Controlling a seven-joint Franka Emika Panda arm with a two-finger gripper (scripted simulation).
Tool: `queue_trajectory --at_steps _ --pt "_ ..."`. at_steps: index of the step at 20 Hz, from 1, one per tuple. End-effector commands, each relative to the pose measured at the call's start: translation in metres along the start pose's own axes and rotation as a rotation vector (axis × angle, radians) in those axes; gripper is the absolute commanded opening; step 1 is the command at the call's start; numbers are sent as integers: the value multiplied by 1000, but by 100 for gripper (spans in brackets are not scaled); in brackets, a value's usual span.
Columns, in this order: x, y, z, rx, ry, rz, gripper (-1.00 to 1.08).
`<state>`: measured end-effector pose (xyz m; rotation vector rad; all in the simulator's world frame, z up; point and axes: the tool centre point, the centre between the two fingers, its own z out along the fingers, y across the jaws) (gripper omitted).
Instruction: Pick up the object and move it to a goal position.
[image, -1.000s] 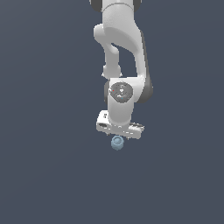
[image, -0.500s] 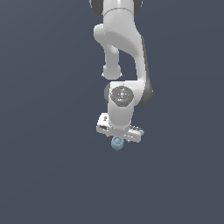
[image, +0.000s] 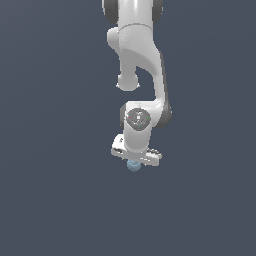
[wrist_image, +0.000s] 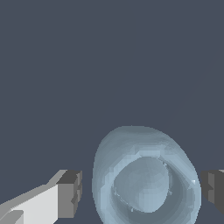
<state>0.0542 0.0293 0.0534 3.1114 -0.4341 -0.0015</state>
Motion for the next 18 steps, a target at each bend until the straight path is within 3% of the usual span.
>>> queue_trajectory --at_steps 1,6,7,18 --pt "0 0 10 0 1 1 100" --pt "1 -1 14 0 1 1 100" --pt "1 -1 14 0 1 1 -100" --pt "1 -1 14 0 1 1 -100"
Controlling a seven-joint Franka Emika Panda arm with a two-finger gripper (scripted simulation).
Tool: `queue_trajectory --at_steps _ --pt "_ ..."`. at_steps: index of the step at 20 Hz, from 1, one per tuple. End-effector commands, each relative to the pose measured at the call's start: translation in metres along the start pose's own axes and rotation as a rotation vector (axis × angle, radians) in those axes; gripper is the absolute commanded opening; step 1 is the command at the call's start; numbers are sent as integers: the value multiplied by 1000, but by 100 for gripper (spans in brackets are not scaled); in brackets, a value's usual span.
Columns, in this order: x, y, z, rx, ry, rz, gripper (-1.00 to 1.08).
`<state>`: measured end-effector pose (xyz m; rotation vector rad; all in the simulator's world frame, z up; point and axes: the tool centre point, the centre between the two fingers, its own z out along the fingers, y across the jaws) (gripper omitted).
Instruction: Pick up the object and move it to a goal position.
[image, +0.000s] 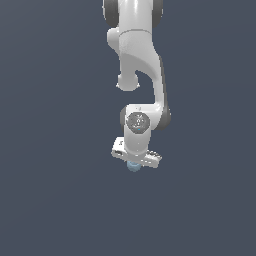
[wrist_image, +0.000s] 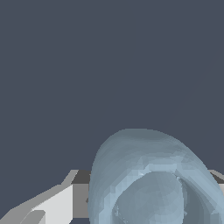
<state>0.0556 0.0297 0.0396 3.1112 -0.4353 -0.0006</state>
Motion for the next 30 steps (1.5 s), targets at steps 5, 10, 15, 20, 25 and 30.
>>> queue_trajectory --at_steps 5,10,15,20,25,30 --pt "-1 5 -8 0 0 0 -100" --pt "-2 19 -29 0 0 0 -100" --pt "-5 41 -63 0 0 1 -100" --pt "-9 72 -112 1 0 1 -100" --pt "-13 106 -166 2 0 1 -100" --pt "-17 139 -219 2 0 1 -100"
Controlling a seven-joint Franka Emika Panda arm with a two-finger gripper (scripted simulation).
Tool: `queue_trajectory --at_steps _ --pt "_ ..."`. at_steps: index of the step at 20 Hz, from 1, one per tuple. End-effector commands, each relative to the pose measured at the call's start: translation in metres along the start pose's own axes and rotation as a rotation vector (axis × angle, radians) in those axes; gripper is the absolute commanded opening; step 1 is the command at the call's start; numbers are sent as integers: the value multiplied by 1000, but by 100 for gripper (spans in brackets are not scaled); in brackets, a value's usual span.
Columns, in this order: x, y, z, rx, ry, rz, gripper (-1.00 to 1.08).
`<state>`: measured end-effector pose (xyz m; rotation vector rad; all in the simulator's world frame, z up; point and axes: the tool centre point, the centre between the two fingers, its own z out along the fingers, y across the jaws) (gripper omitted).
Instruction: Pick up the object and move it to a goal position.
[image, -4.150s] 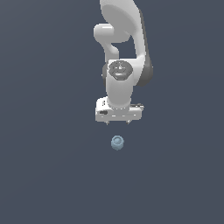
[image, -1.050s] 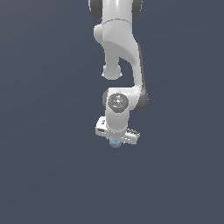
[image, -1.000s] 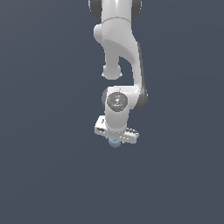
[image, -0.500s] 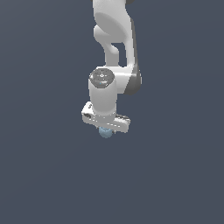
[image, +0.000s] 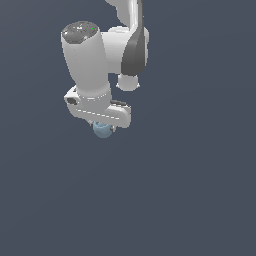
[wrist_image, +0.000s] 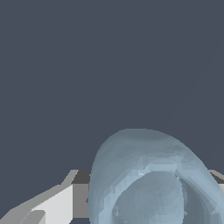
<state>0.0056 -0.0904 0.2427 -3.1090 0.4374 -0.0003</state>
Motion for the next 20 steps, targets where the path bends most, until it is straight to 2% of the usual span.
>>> queue_trajectory --at_steps 1,13,20 --pt "-2 17 -27 0 -1 0 -100" --pt "-8 94 -152 0 0 0 -100" --pt "-8 126 -204 -2 0 -1 -100"
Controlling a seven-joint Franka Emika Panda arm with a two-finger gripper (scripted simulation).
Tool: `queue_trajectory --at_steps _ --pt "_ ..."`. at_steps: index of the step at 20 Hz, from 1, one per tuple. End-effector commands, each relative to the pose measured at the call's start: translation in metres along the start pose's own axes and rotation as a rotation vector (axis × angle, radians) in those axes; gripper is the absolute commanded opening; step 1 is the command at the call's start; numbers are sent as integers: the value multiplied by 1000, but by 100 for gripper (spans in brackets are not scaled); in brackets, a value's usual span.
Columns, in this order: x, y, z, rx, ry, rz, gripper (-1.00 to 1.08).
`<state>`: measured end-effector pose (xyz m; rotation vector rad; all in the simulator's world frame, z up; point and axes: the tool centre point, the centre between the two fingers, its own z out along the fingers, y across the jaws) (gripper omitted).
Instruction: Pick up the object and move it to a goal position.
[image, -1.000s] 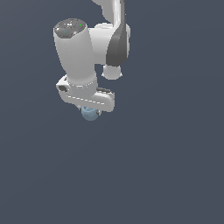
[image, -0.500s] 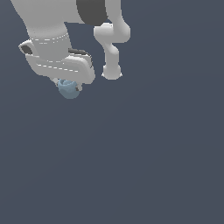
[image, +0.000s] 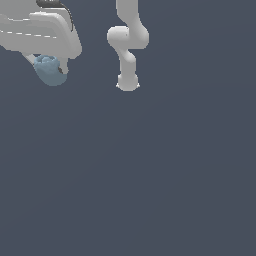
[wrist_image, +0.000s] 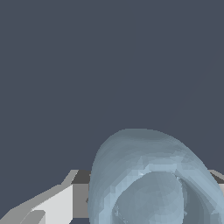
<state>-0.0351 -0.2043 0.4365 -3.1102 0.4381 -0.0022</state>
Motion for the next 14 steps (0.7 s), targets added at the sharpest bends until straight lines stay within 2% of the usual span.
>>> queue_trajectory --at_steps 1,7,14 --pt "0 9 -14 0 -1 -1 -100" --pt "1 21 -35 -1 -1 -2 -100" --pt "2 25 -41 -1 -1 -2 -100"
